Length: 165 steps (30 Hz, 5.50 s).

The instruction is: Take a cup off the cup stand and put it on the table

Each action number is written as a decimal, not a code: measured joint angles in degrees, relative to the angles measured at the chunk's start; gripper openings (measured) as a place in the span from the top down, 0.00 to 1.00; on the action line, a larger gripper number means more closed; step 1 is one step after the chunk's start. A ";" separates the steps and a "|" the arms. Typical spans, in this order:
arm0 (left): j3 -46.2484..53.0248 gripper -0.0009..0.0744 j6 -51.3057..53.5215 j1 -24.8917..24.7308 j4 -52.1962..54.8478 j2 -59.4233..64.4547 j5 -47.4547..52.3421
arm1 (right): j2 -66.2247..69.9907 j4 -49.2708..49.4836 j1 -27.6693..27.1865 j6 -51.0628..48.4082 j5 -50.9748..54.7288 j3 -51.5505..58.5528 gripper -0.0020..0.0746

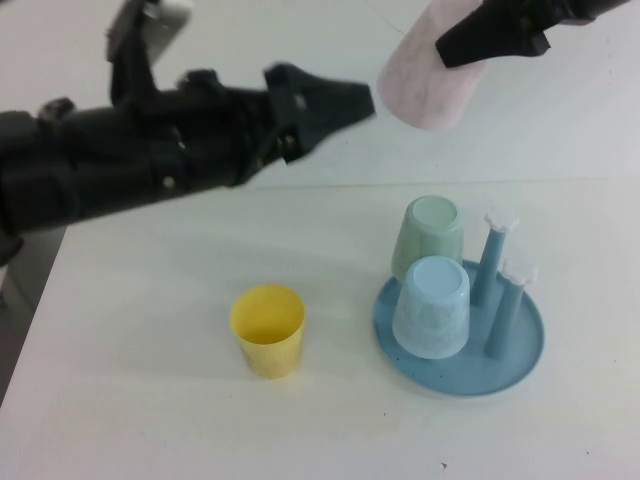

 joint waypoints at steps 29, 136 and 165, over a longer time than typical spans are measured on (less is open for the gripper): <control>-0.22 0.28 -0.32 10.97 -3.66 0.00 11.60 | 4.81 28.92 6.23 -0.37 0.00 -0.08 0.24; -15.37 0.62 -40.43 -19.34 82.41 26.28 33.41 | -13.92 -29.47 -7.99 10.64 0.00 9.13 0.98; -10.69 0.98 -34.55 -19.34 71.55 -4.64 9.15 | -27.43 -29.88 -7.99 8.67 0.00 15.25 0.98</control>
